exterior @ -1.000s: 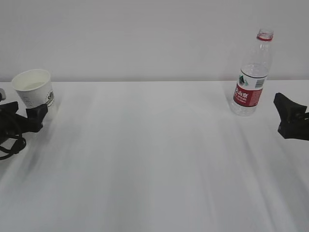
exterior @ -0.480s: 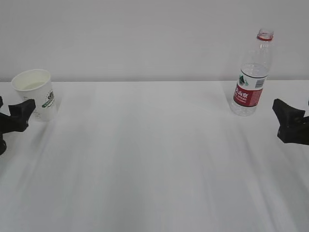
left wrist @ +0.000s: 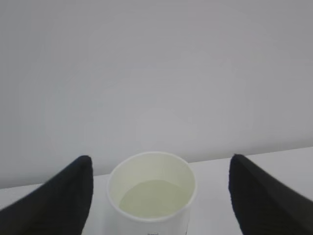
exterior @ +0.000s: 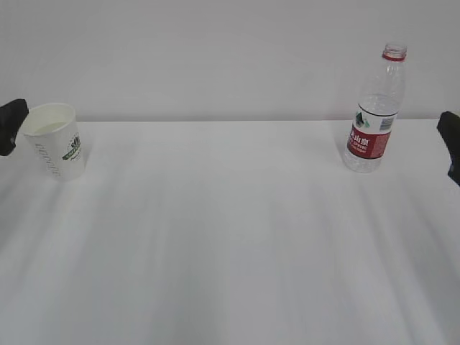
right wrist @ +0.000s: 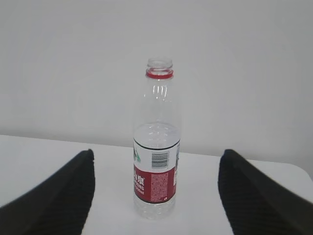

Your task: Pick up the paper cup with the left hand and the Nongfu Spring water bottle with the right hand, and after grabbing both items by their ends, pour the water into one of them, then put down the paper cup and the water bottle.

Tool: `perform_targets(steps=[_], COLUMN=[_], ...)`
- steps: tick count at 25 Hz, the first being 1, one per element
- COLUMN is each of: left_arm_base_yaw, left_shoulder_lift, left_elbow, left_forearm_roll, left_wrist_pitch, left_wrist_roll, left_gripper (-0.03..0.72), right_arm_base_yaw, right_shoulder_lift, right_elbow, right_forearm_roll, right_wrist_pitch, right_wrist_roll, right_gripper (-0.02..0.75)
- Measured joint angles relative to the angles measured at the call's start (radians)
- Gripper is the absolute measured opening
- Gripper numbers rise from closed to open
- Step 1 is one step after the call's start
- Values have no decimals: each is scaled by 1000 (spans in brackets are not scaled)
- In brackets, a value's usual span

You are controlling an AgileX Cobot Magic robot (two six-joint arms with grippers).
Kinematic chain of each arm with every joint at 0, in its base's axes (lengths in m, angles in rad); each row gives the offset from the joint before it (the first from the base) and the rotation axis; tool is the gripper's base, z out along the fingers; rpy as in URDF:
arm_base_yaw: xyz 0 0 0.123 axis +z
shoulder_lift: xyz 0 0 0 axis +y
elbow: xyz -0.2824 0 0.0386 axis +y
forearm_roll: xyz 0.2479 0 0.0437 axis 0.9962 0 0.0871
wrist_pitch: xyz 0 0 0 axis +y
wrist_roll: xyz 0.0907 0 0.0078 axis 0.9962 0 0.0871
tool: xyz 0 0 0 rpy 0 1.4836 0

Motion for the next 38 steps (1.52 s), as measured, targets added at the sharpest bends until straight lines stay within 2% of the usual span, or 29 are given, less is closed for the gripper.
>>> perform_targets(steps=[6, 13, 21, 29, 32, 38], left_arm_base_yaw=[0, 0, 0, 0, -15, -112], left_shoulder_lift=[-185, -428, -684, -855, -909, -1000], left_elbow=[4, 6, 11, 11, 11, 11], left_forearm_roll=[39, 94, 100, 100, 98, 92], left_wrist_pitch=[130, 317, 529, 718, 819, 1005], left_wrist_roll=[-52, -61, -63, -65, -65, -65], left_gripper=[624, 616, 598, 590, 590, 590], right_arm_base_yaw=[0, 0, 0, 0, 0, 0], right_shoulder_lift=[-178, -366, -560, -647, -670, -727], right_elbow=[0, 0, 0, 2, 3, -26], right_forearm_roll=[9, 10, 10, 10, 10, 10], right_wrist_pitch=[133, 309, 482, 627, 669, 831], right_wrist_roll=[0, -14, -50, -58, -58, -58], right_gripper=[590, 590, 589, 589, 589, 589])
